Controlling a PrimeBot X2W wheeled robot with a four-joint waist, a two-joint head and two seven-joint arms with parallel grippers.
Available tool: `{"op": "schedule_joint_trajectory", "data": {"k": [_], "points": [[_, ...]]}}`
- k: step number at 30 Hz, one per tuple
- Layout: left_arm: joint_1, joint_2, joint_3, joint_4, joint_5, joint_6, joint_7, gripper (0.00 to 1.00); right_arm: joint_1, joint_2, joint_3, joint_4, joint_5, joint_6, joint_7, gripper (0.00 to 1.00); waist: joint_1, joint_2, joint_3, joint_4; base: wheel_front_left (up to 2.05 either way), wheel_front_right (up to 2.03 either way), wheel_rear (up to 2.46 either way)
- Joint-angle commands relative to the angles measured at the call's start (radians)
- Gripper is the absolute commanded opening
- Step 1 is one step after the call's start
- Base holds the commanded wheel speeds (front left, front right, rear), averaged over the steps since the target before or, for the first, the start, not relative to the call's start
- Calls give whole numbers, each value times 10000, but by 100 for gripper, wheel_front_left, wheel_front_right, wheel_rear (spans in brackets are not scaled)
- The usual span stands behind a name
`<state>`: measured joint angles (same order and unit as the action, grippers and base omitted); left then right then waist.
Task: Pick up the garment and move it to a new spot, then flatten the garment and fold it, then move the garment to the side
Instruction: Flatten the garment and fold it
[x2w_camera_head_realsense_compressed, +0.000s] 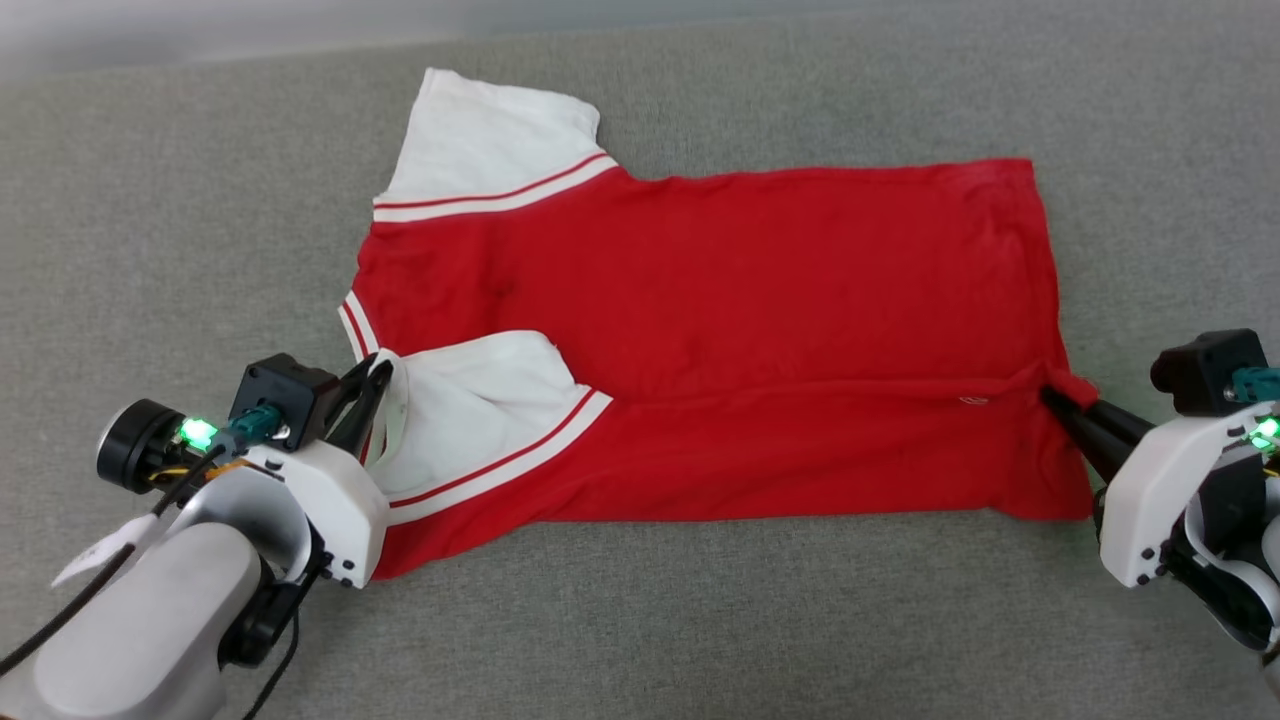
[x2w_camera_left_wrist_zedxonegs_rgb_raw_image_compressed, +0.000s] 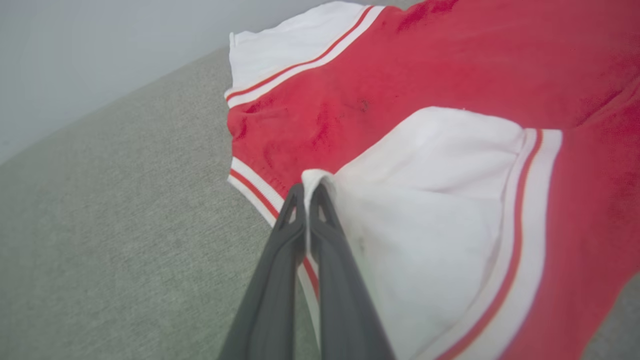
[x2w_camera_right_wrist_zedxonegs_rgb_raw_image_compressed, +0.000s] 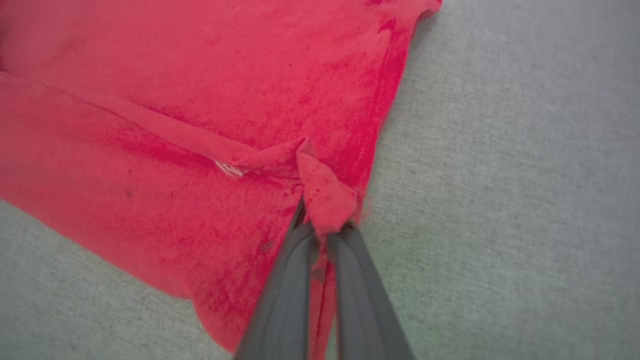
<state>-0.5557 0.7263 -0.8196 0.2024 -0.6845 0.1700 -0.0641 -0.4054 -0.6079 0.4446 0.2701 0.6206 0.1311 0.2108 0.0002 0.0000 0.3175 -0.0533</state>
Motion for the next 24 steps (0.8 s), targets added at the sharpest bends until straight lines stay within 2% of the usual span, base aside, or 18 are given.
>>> {"op": "schedule_joint_trajectory", "data": {"k": [1,7,11,12,13,14,15,18,24], "points": [[-162,-83,-16,191,-30,-89,10,0,-217,79,86,141,-64,-7,1,0,-2,0,318,-19,0,0,0],[-497,-593,-325,1568,-135,-681,180,0,-692,201,905,1002,32,-7,279,0,-2,0,595,38,0,0,0],[-552,-931,-440,2319,-264,-1004,55,0,-888,200,1114,1204,209,-6,-52,0,-2,0,427,102,0,0,0],[-569,-992,-402,2461,-340,-1081,-26,32,-916,192,1083,1195,287,-6,-151,0,-2,0,332,130,0,0,0],[-635,-998,-379,2557,-315,-1120,-120,100,-932,159,1066,1161,332,-6,-230,27,-2,0,233,155,0,0,0],[-698,-998,-352,2600,-319,-1146,-184,100,-926,105,1092,1098,345,-6,-305,50,-2,0,120,182,0,0,0],[-756,-975,-324,2628,-346,-1183,-224,100,-925,41,1075,1023,327,-6,-416,100,-2,0,5,209,0,0,0],[-966,-830,-122,2518,-521,-1208,-160,100,-756,-45,1014,744,480,-7,-540,100,-2,0,-327,301,0,0,0],[-1471,-239,55,1507,-904,-1337,1081,100,-472,-228,555,258,460,-6,-632,100,-2,0,-698,488,0,0,0]]}}
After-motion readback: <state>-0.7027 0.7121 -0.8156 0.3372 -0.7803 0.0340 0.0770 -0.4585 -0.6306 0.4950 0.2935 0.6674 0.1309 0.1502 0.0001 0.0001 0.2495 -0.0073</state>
